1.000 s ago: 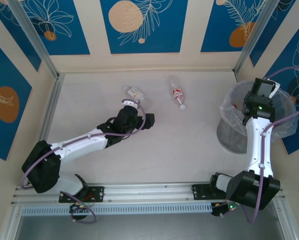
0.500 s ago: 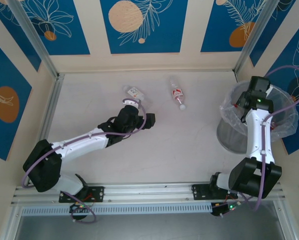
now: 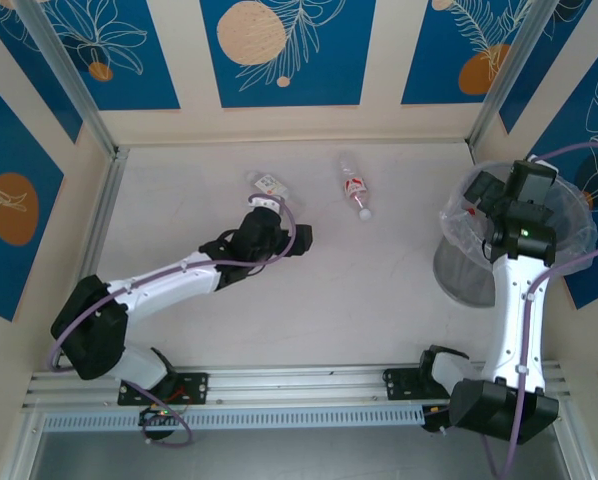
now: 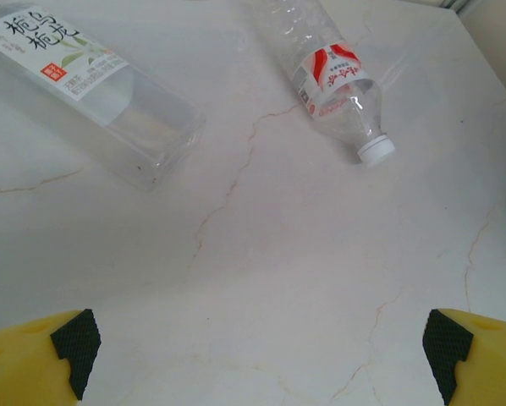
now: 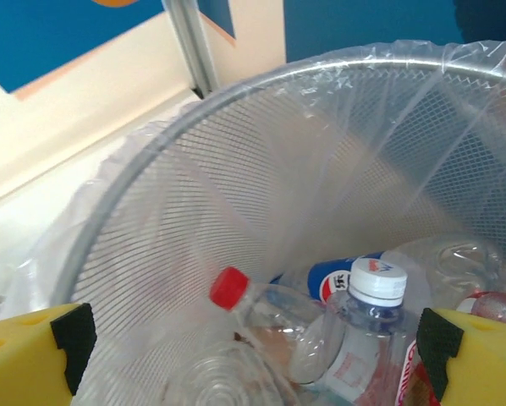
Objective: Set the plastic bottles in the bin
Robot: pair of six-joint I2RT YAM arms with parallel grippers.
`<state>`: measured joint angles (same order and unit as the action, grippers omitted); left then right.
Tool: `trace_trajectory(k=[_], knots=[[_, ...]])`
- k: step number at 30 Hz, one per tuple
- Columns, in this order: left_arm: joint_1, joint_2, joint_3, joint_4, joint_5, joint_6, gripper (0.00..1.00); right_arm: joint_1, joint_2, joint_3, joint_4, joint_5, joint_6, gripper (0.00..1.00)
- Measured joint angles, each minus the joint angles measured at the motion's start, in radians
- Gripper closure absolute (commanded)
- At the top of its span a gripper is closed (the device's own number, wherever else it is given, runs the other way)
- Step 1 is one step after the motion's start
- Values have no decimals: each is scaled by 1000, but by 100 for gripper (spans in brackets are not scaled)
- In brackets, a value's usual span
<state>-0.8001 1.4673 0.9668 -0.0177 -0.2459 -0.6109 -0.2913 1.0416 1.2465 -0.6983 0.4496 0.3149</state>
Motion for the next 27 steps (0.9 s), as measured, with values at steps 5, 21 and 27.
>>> trace_trajectory(k=[5,21,27], knots=[[7,26,27,-47,-19,-45,1,20,-52,-32,2,-76,9,0],[66,272,321,-343,-79,-226,1,227,-271,-107,124,-257,88,0],[84,320,398,-394,-87,-261,1,332,-279,-134,176,-342,101,0]])
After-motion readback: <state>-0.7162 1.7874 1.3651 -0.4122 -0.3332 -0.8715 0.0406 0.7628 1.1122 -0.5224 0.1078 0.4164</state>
